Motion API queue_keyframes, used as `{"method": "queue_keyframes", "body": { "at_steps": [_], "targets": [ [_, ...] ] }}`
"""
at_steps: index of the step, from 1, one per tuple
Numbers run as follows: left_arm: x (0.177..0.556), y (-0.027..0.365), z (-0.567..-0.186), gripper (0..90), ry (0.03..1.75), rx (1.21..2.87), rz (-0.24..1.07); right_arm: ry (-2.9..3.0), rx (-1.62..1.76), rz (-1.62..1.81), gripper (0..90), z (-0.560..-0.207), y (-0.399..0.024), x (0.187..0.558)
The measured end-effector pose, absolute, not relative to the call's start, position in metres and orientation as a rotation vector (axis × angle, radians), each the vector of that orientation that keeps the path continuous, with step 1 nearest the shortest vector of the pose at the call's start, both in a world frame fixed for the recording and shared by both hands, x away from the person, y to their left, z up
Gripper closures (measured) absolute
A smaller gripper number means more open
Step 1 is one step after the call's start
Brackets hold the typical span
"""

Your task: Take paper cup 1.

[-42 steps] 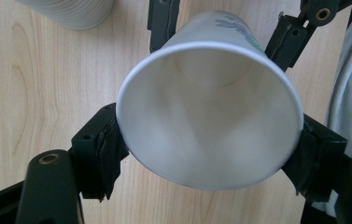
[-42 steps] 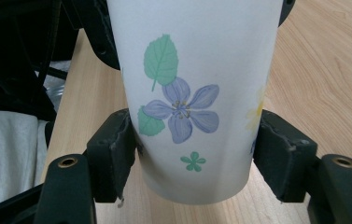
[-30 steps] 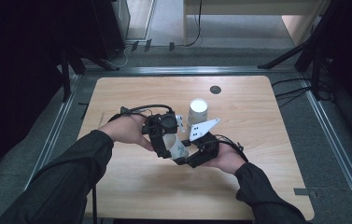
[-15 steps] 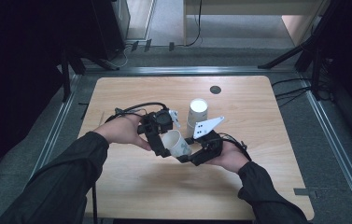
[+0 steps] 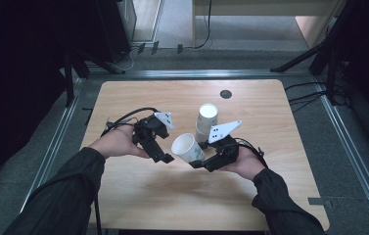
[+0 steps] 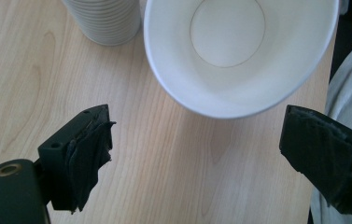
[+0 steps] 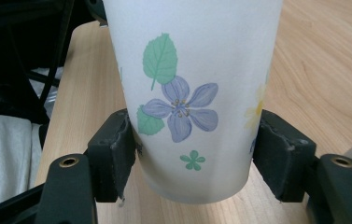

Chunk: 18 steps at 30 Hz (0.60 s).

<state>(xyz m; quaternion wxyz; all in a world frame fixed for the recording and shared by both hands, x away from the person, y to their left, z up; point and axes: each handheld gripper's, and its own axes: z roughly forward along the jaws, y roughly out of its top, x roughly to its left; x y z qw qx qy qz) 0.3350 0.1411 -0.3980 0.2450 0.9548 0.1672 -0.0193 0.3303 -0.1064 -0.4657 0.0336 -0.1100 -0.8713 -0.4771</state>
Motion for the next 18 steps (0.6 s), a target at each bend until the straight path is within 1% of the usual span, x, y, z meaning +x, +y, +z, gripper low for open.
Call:
{"method": "queue_keyframes", "body": {
  "at_steps": [7, 12, 16, 18],
  "targets": [
    [0.332, 0.153, -0.411, 9.6, 0.512, 2.435, -0.069, -2.664, -0.352, -1.486, 34.8, -0.463, -0.11, 0.331],
    [0.33, 0.155, -0.419, 9.5, 0.533, 2.386, -0.086, -2.66, -0.349, -1.481, 34.9, -0.463, -0.112, 0.331],
    [0.326, 0.157, -0.425, 9.5, 0.556, 2.302, -0.08, -2.655, -0.35, -1.481, 34.8, -0.462, -0.113, 0.331],
    [0.325, 0.157, -0.427, 9.5, 0.56, 2.289, -0.071, -2.652, -0.348, -1.488, 34.8, -0.462, -0.114, 0.331]
  ]
}}
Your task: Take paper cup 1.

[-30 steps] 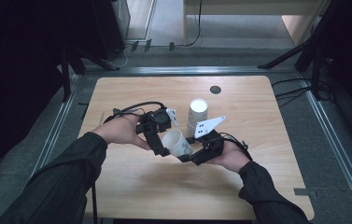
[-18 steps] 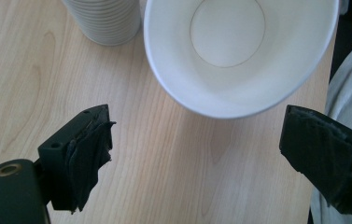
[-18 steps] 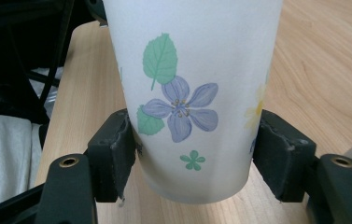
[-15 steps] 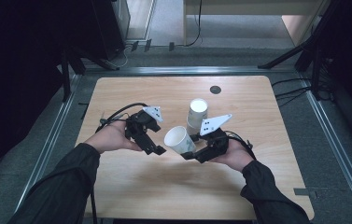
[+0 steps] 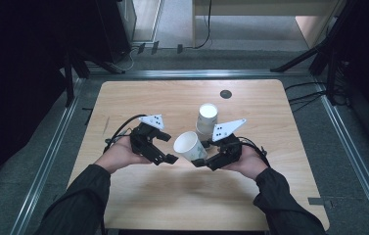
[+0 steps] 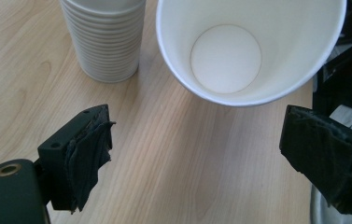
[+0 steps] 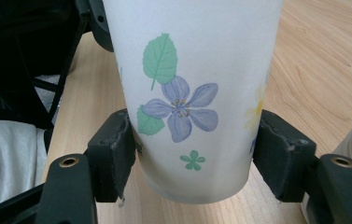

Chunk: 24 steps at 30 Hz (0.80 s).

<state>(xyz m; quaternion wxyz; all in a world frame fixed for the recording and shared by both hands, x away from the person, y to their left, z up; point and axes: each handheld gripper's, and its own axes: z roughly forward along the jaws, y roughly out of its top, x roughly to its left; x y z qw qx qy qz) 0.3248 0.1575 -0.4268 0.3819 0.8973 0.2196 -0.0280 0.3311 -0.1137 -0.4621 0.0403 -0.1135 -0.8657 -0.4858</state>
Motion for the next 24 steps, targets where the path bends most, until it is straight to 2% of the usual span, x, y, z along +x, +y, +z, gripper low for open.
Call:
{"method": "queue_keyframes", "body": {
  "at_steps": [9, 24],
  "targets": [
    [0.319, 0.16, -0.441, 9.5, 0.602, 2.159, -0.105, -2.644, -0.334, -1.485, 34.8, -0.463, -0.113, 0.331],
    [0.314, 0.153, -0.446, 9.7, 0.589, 2.066, -0.097, -2.63, -0.31, -1.457, 34.8, -0.468, -0.109, 0.33]
  ]
}}
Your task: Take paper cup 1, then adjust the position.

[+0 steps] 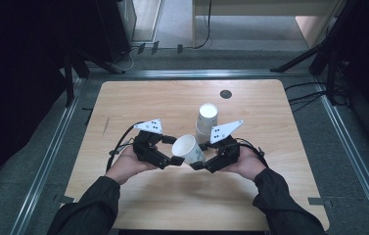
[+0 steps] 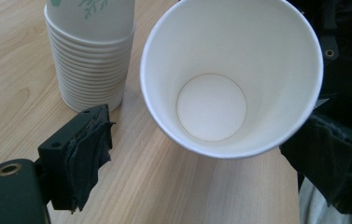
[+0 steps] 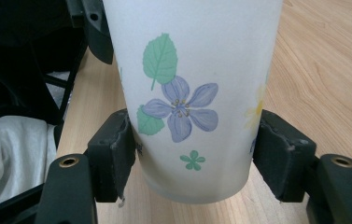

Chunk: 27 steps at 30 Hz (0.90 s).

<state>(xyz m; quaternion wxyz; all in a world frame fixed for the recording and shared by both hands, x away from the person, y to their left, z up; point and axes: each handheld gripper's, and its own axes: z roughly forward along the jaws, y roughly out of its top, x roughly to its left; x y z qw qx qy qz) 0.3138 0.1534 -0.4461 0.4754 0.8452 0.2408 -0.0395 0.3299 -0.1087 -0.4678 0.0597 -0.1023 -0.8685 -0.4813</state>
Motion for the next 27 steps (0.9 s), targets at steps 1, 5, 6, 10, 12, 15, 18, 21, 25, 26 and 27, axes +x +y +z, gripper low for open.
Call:
{"method": "queue_keyframes", "body": {
  "at_steps": [1, 5, 6, 10, 12, 15, 18, 21, 25, 26, 27],
  "targets": [
    [0.314, 0.153, -0.446, 9.9, 0.587, 2.065, -0.097, -2.626, -0.313, -1.458, 34.8, -0.468, -0.109, 0.33],
    [0.314, 0.152, -0.447, 10.4, 0.583, 2.063, -0.099, -2.625, -0.307, -1.457, 34.8, -0.469, -0.107, 0.33],
    [0.314, 0.152, -0.447, 10.6, 0.573, 2.062, -0.1, -2.627, -0.31, -1.453, 34.8, -0.469, -0.107, 0.33],
    [0.314, 0.149, -0.447, 12.2, 0.574, 2.05, -0.111, -2.622, -0.305, -1.442, 34.8, -0.472, -0.104, 0.33],
    [0.314, 0.148, -0.448, 12.3, 0.567, 2.051, -0.116, -2.626, -0.302, -1.437, 34.8, -0.472, -0.103, 0.329],
    [0.314, 0.147, -0.448, 12.3, 0.57, 2.051, -0.114, -2.627, -0.297, -1.426, 34.8, -0.473, -0.101, 0.329],
    [0.314, 0.147, -0.448, 12.7, 0.572, 2.053, -0.107, -2.626, -0.297, -1.426, 34.8, -0.474, -0.1, 0.329],
    [0.314, 0.145, -0.449, 13.5, 0.571, 2.051, -0.106, -2.627, -0.301, -1.418, 34.8, -0.475, -0.099, 0.329],
    [0.314, 0.144, -0.45, 14.9, 0.569, 2.058, -0.095, -2.627, -0.302, -1.405, 34.8, -0.477, -0.098, 0.329],
    [0.314, 0.143, -0.45, 14.8, 0.572, 2.06, -0.097, -2.628, -0.305, -1.398, 34.8, -0.477, -0.097, 0.329],
    [0.314, 0.143, -0.451, 15.0, 0.569, 2.061, -0.099, -2.627, -0.305, -1.392, 34.7, -0.478, -0.097, 0.329]
  ]
}}
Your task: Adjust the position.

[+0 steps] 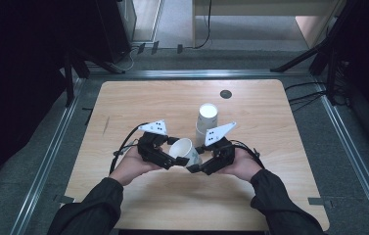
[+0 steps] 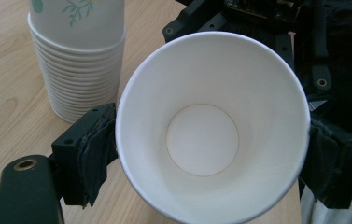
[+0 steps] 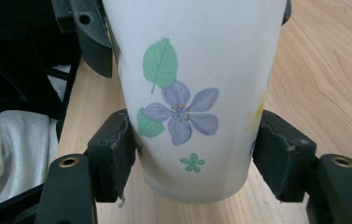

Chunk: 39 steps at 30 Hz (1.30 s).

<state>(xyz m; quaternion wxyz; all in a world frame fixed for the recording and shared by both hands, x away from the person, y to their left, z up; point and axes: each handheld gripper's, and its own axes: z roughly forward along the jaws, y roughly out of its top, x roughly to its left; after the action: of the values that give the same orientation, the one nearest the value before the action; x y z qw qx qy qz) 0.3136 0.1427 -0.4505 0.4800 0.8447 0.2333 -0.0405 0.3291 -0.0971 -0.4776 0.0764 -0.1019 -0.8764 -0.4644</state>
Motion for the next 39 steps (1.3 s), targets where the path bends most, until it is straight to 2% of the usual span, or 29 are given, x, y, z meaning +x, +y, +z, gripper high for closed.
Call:
{"method": "queue_keyframes", "body": {
  "at_steps": [3, 13, 39],
  "targets": [
    [0.3126, 0.1424, -0.4507, 19.9, 0.556, 2.059, -0.092, -2.633, -0.307, -1.385, 34.8, -0.4786, -0.0966, 0.3296],
    [0.3127, 0.1433, -0.4503, 22.9, 0.563, 2.054, -0.08, -2.635, -0.32, -1.389, 34.8, -0.4782, -0.0976, 0.3304],
    [0.3128, 0.1517, -0.4439, 24.1, 0.577, 2.012, -0.074, -2.628, -0.328, -1.392, 30.7, -0.4789, -0.0977, 0.3302]
  ]
}}
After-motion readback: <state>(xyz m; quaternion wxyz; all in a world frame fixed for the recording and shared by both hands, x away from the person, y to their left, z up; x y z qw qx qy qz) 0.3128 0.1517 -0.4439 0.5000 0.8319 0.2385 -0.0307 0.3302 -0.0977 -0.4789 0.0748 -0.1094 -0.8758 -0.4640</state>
